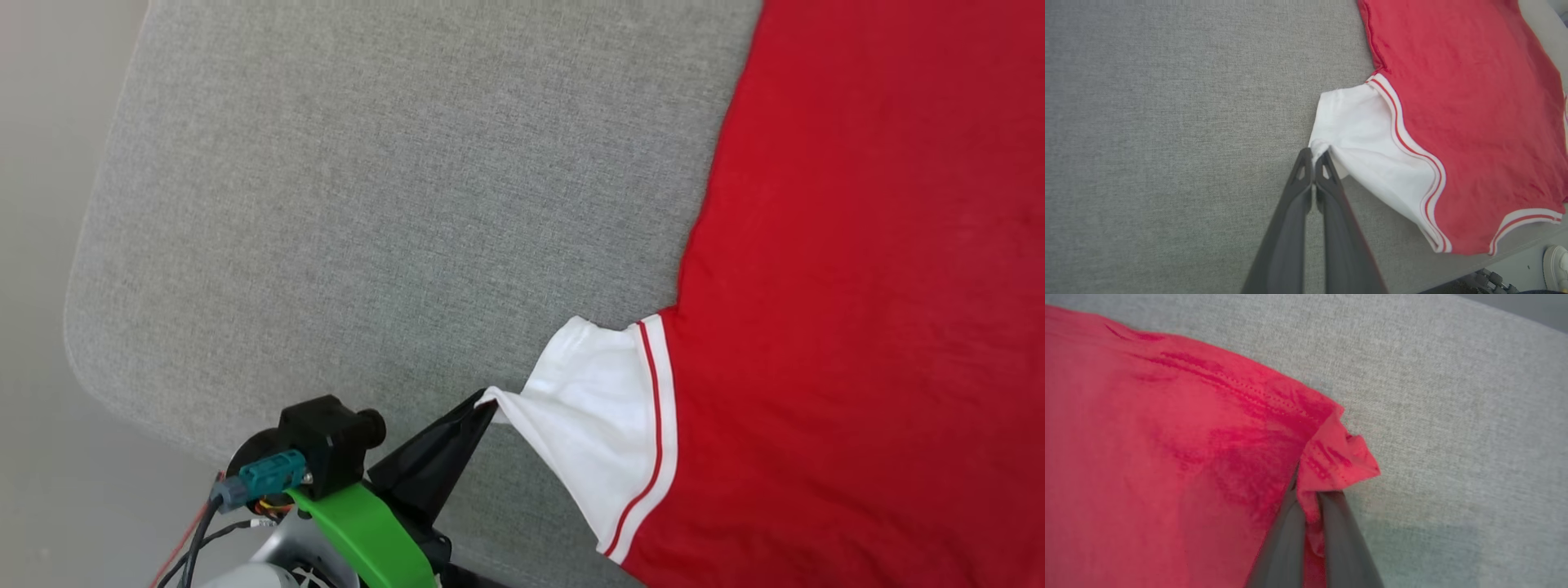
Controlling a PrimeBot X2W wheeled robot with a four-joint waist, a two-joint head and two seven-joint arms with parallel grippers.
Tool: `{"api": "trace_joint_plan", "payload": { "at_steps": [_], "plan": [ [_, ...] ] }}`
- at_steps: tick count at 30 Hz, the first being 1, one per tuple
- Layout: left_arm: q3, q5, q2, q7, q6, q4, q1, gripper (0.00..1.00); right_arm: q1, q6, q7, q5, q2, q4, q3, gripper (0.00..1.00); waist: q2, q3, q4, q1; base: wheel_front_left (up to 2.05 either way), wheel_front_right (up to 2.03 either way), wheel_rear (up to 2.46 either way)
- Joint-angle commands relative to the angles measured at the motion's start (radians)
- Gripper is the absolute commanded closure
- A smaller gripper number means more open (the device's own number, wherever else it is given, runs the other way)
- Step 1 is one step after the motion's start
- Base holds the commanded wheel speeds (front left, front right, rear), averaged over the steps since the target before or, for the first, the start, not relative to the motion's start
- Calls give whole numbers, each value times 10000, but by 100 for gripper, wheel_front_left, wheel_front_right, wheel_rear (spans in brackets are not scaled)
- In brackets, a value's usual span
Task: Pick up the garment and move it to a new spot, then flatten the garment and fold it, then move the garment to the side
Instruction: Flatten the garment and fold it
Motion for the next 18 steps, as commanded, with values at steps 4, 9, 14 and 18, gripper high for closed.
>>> {"api": "trace_joint_plan", "payload": {
  "at_steps": [4,9,14,18],
  "plan": [
    [137,-145,158,-24,1,200,-40,100,1009,-6,-198,109,183,531,186,100,0,-936,-589,-1,0,0,0],
    [185,-308,386,25,-9,413,113,100,1946,-6,-426,349,306,708,291,100,0,-1811,-1156,-1,0,0,0],
    [261,-514,541,40,-41,608,235,100,2989,-6,-618,682,277,627,351,100,0,-2576,-1685,-1,0,0,0],
    [270,-540,690,6,20,775,394,100,3973,-6,-962,876,427,357,117,100,0,-3221,-2145,-1,0,0,0]
  ]
}}
